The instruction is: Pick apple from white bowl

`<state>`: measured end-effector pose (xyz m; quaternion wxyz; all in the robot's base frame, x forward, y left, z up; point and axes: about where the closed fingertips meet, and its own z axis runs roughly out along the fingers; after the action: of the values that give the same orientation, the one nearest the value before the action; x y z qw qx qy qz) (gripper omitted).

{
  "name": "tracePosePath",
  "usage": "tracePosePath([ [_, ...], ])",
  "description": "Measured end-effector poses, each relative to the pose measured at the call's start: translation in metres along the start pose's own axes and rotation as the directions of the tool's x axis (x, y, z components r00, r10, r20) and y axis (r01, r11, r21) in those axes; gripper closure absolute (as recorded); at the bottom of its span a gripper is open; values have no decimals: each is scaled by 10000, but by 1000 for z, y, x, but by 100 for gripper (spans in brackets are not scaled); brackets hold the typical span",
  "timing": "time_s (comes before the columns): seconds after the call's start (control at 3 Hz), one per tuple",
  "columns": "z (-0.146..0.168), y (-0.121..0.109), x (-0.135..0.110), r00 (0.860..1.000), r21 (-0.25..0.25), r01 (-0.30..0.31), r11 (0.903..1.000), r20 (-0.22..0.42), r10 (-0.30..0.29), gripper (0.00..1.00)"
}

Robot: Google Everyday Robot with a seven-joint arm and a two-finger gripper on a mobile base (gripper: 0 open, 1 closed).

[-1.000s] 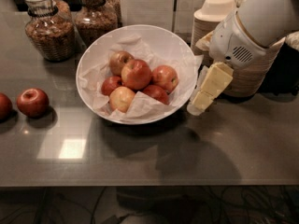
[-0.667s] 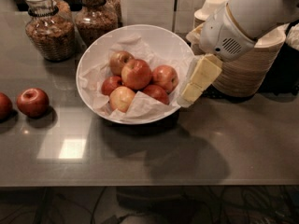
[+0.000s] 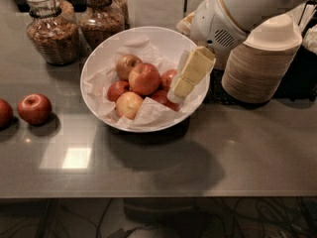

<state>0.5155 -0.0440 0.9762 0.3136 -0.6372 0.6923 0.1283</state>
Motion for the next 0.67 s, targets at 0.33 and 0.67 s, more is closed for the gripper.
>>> tracePosePath([
  [0.33,19,-3,-15,9991,-209,208,9996,386,-200,0],
  [0.67,35,-5,-23,9980,-386,237,9990,591,-214,0],
])
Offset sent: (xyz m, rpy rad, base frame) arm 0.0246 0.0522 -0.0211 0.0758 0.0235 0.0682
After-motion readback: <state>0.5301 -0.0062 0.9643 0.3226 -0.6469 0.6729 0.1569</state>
